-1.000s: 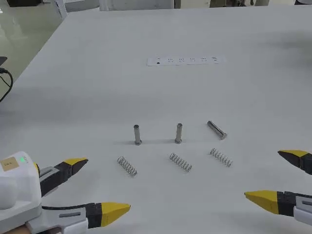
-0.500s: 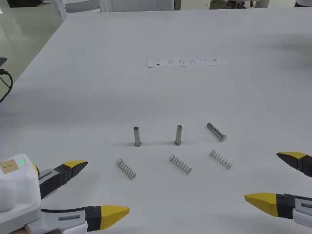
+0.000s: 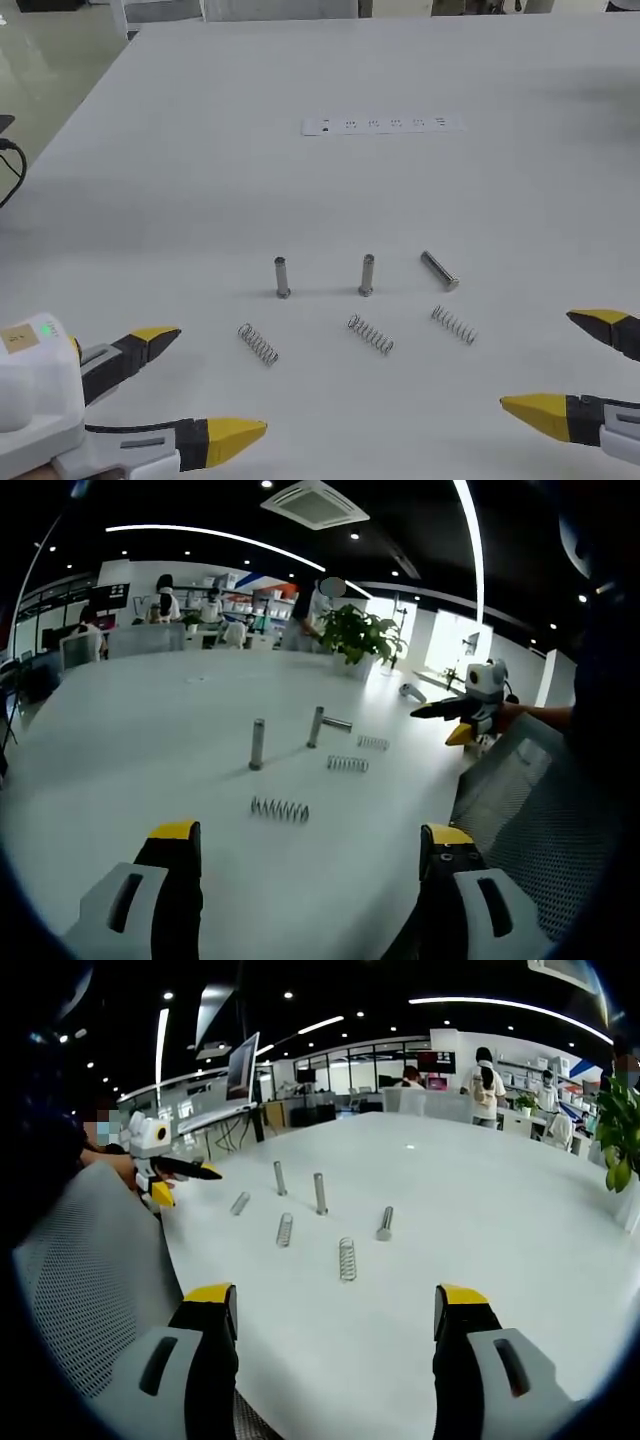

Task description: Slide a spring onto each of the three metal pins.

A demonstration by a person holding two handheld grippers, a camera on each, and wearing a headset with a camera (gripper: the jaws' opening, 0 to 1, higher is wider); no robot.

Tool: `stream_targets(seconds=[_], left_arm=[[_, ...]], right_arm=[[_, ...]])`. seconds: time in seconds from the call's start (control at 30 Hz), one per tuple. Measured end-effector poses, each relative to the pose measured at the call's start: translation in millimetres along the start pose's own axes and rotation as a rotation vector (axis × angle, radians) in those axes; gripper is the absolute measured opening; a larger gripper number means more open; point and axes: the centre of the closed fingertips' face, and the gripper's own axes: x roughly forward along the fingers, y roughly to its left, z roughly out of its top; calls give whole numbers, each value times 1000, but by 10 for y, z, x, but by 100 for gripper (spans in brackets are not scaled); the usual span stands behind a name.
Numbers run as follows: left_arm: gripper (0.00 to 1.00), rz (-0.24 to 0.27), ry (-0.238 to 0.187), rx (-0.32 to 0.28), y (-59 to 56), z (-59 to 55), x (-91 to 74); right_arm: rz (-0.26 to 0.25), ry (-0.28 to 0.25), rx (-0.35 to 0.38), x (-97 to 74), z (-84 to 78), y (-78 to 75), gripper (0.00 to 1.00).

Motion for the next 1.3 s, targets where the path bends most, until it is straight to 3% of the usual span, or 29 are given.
stream_targets(seconds=[0.87,1.3], left_arm=[[87,-2,-4,-2,17,10,2],[86,-2,-3,-5,13,0,-9]], right_arm=[[-1,15,-5,17,6,-23,80],[15,26,-62,138,197,-165,79]])
